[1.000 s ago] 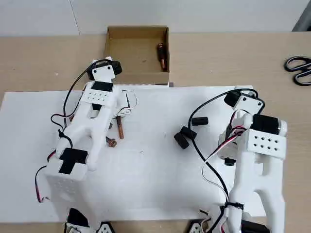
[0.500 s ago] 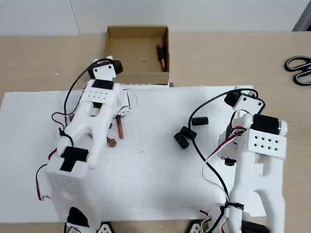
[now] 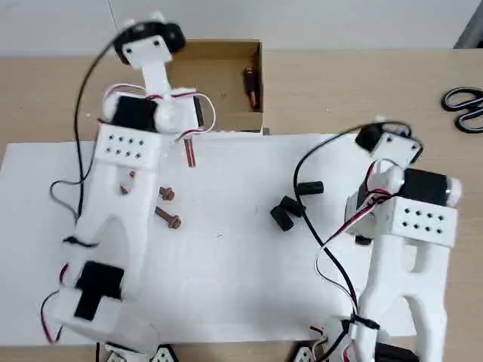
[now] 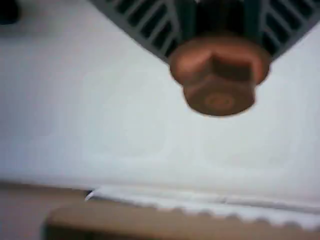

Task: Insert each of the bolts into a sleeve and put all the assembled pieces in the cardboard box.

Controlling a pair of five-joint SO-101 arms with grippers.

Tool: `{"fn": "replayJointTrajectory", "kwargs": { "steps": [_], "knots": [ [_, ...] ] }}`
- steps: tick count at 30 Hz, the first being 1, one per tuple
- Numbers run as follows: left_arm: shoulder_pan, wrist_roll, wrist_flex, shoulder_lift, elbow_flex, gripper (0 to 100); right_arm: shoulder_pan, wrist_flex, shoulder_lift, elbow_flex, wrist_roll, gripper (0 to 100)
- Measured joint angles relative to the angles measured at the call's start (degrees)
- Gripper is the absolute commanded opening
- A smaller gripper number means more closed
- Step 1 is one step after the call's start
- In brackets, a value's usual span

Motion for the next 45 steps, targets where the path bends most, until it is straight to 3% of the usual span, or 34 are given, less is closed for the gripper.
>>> {"fn": "replayJointTrajectory", "kwargs": {
  "steps": [4, 9, 13, 20, 32, 38, 45],
  "knots": [
    [0.0, 0.0, 0.7, -6.4, -0.2, 0, -1.1, 0.4, -4.1, -3.3, 0.0, 0.2],
    [1.2, 0.0, 6.1, -16.9, -0.2, 0, -7.5, 0.8, -17.3, -2.9, 0.0, 0.2],
    [1.3, 0.0, 10.7, -24.1, -0.2, 0, -12.6, 0.4, -30.4, 3.2, 0.0, 0.2],
    [-0.4, 2.5, 9.6, -34.8, 3.7, 0, -13.7, -7.9, -50.0, 18.7, 0.0, 0.2],
    [-0.5, 4.9, -6.6, -62.2, 35.0, 0, -28.2, -13.5, -72.9, 38.1, 0.0, 0.2],
    [-0.5, 4.9, -11.4, -76.4, 53.2, 0, -33.0, -14.2, -75.5, 43.1, -5.2, 0.2],
    [-0.5, 4.9, -17.1, -89.8, 70.0, 0, -41.7, -24.6, -75.7, 50.1, -7.9, 0.2]
  ]
}}
